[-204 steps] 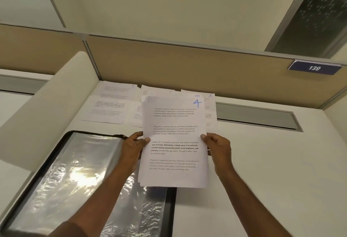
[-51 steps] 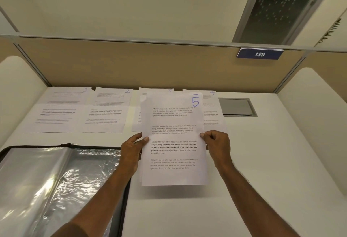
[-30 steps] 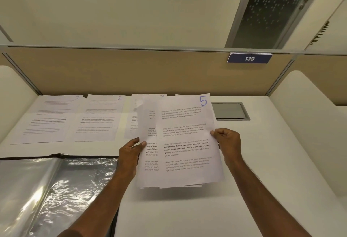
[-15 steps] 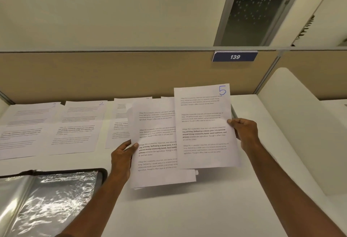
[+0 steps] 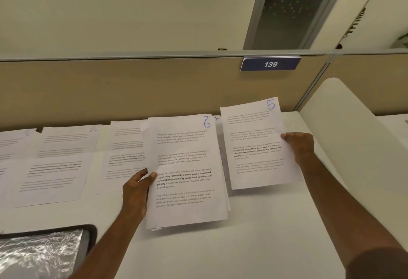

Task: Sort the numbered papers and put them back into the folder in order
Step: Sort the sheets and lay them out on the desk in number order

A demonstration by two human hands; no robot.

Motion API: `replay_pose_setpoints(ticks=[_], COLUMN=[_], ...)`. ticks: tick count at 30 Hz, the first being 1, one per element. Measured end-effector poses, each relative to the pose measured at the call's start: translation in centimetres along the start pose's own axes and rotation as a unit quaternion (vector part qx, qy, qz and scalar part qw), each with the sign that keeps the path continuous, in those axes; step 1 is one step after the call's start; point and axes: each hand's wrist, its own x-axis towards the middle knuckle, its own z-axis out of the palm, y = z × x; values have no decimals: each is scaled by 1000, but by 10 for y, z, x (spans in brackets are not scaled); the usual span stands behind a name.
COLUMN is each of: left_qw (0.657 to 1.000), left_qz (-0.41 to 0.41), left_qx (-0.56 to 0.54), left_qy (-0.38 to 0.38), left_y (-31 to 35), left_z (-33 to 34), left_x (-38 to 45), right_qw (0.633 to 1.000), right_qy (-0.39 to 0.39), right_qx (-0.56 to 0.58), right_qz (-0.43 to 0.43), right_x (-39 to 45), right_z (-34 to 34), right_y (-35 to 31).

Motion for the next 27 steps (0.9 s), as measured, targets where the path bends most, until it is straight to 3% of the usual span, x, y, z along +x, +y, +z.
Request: replay_pose_setpoints(ticks=[8,17,27], left_qw=[1000,1000,999], left_qz=[-15,-27,-32], left_qx=[4,-5,-8], left_qy=[5,3,-7], left_y=[-6,-10,-13], left_z=[3,11,15], left_x=[28,45,42], right_qw=[993,991,977], right_qy=[-10,-38,14], right_qx=[-118,-130,-212], right_qz=[-17,20,37], right_x=[50,78,102], right_z=[20,29,40], right_y=[19,24,44])
